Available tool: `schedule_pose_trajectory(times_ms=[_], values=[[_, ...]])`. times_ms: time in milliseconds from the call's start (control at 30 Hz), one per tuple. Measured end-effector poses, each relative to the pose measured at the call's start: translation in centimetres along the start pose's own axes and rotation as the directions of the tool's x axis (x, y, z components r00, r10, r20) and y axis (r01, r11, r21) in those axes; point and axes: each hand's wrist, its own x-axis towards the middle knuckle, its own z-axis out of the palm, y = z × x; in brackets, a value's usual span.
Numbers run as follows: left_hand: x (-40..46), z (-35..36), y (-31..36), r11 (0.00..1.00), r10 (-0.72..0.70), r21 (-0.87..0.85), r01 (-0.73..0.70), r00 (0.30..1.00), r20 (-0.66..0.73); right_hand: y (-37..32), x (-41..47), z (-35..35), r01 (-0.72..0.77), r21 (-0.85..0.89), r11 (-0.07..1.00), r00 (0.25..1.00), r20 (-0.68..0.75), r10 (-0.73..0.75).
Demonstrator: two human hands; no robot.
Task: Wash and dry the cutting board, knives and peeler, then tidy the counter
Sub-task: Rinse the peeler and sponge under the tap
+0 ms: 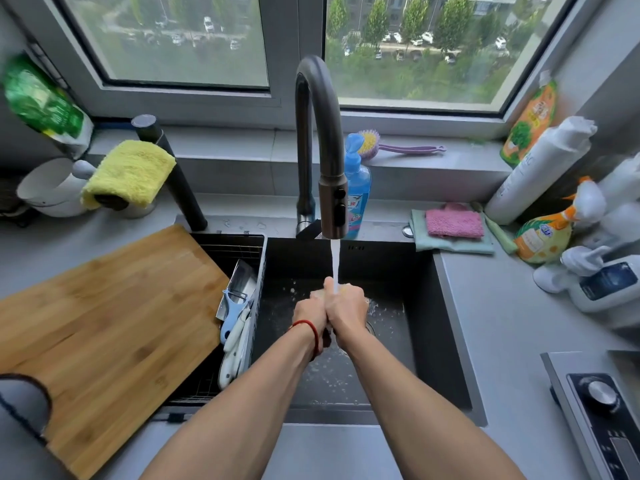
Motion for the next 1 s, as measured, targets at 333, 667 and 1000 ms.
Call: schedule_pose_trajectory(times_ms=[333, 667, 1000], values=[[-1.2, -1.0, 1.0, 0.989, -0.048, -0.131, 0.064, 0.991, 0.121, 0.8, 2.7, -4.7, -0.568, 0.367, 0.737, 0.779, 0.530, 0.336], [-1.3, 0.0, 0.5, 0.899, 0.287, 0.380, -0.215, 0.947, -0.142, 1.1, -0.9, -1.7, -0.673, 0.468, 0.573, 0.602, 0.796, 0.056], [-0.5, -4.9, -1.0, 0.944, 0.239, 0.288, -0.162, 0.936, -0.257, 0.7, 0.4, 0.6, -0.659, 0.477, 0.581, 0.722, 0.617, 0.312]])
